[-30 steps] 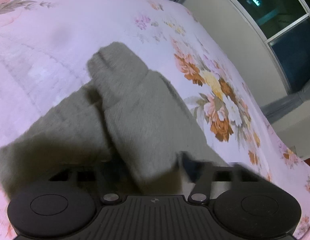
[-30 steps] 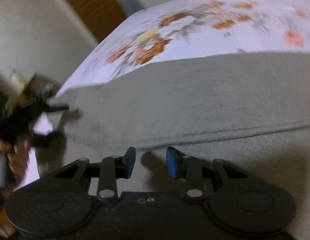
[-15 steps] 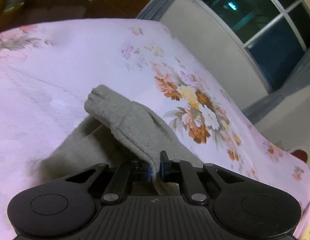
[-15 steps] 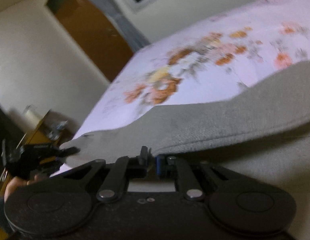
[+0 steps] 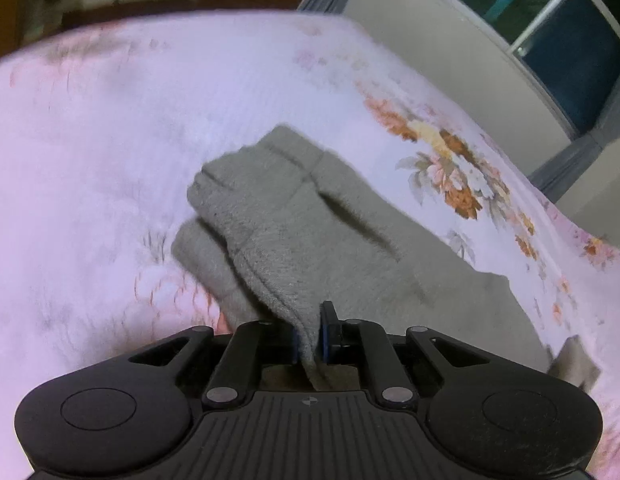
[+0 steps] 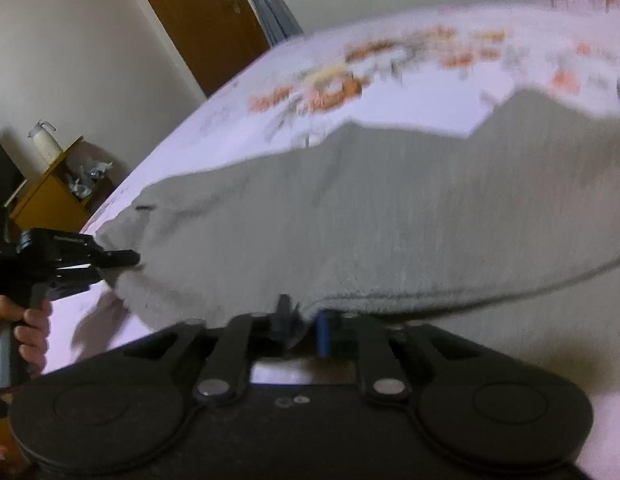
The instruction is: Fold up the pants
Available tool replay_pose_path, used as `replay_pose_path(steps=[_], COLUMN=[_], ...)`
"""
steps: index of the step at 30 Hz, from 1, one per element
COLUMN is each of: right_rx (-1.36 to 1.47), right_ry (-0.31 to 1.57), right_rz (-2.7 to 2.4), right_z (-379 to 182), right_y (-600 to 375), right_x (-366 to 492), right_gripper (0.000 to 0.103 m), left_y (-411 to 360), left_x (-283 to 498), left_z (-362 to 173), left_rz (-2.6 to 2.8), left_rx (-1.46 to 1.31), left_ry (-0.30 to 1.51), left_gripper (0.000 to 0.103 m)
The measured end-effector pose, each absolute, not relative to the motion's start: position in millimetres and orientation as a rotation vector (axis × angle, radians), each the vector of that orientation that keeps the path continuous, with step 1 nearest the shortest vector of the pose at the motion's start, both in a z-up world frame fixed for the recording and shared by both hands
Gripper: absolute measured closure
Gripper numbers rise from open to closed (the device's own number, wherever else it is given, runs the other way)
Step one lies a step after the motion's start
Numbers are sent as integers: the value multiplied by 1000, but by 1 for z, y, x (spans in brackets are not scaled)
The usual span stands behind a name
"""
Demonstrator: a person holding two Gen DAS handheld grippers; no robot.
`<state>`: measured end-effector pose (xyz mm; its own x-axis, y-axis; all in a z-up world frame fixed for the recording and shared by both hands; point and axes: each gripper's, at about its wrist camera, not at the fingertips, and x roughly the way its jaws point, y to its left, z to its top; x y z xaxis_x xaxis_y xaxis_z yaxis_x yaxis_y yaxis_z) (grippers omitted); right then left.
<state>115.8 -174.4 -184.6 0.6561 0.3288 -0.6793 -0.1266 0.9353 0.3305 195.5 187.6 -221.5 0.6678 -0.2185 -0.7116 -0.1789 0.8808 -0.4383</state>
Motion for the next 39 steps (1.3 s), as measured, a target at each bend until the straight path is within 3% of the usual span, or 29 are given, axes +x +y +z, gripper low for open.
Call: replay_pose_path(steps=[3,6,8,11,14,25,28,30,36,39], right_rx=[299,321,317,341,464,748,792,764,535,485], right_ry=[892,855,832,818,833,737,702,701,575,593], right_rz=[260,249,230,151,58,-145,-172,-184,-195,-202], right_z=[-192,-174,-163,-159,-166,-197,-206,-204,-155,-156], right_y=[-180,-196,-212,-245,-287,-380,-389,-388,-383,-380], right_x=[117,105,98,92,85,87,99,104,58,31], right_gripper=[78,60,57,56,56,55,68,96,97,97], left_y=[188,187,185,174,155,97,92,90,87,85], left_x=[189,172,160,150,149,164,162,162,164,164], left_z=[-222,-209,-198,-182,-174,-211,-213,-213,-212,-212], left_rz=[-6,12,15,4,-32,-62,-53,-49,-49,-50], left_rx=[-509,-451,-434,-406,-387,-360,-344,-330,-307,-292], left_ry=[897,868,841,806,787,882,878,882,885,880], left_gripper=[89,85,84,80,61,61,61,61,61,61])
